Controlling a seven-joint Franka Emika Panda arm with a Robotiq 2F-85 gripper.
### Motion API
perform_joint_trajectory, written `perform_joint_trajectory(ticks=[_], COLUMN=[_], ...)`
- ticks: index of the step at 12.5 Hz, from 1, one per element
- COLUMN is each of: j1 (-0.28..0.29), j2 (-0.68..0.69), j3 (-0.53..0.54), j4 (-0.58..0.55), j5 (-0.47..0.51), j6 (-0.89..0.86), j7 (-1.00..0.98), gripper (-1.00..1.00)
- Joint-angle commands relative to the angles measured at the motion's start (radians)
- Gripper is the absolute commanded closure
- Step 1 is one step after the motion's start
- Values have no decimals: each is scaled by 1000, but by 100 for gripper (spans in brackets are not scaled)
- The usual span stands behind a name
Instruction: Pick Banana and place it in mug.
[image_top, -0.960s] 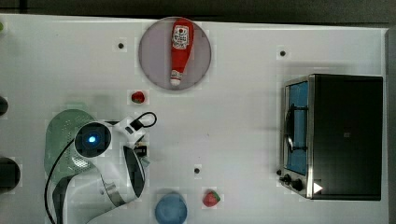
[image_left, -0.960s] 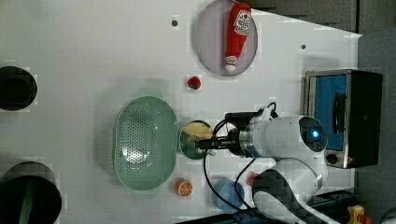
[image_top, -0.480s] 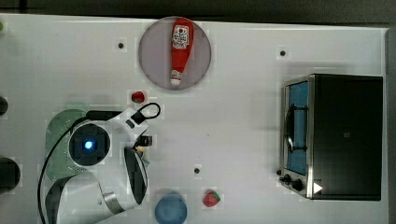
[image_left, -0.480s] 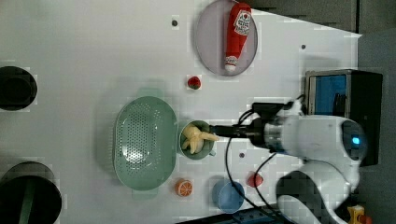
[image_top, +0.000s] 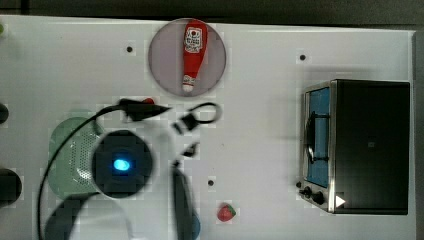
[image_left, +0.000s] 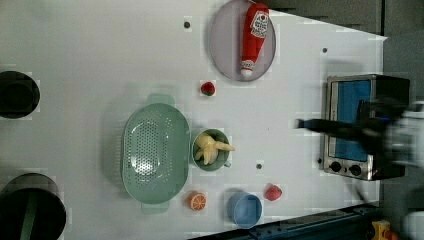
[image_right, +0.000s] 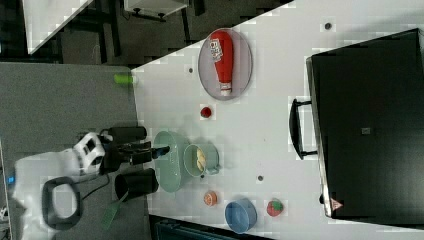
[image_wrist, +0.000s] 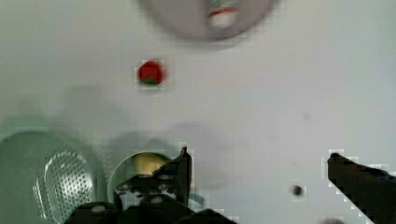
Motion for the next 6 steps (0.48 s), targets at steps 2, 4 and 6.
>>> perform_joint_trajectory(ticks=[2, 4, 6], j1=[-80, -82, -82], j2=[-13, 2, 6], j3=[-154, -196, -205], j4=[213, 329, 396], j5=[6, -21, -96], j6=[-272, -350, -382], j7=[53, 53, 54], gripper=[-100, -100, -100])
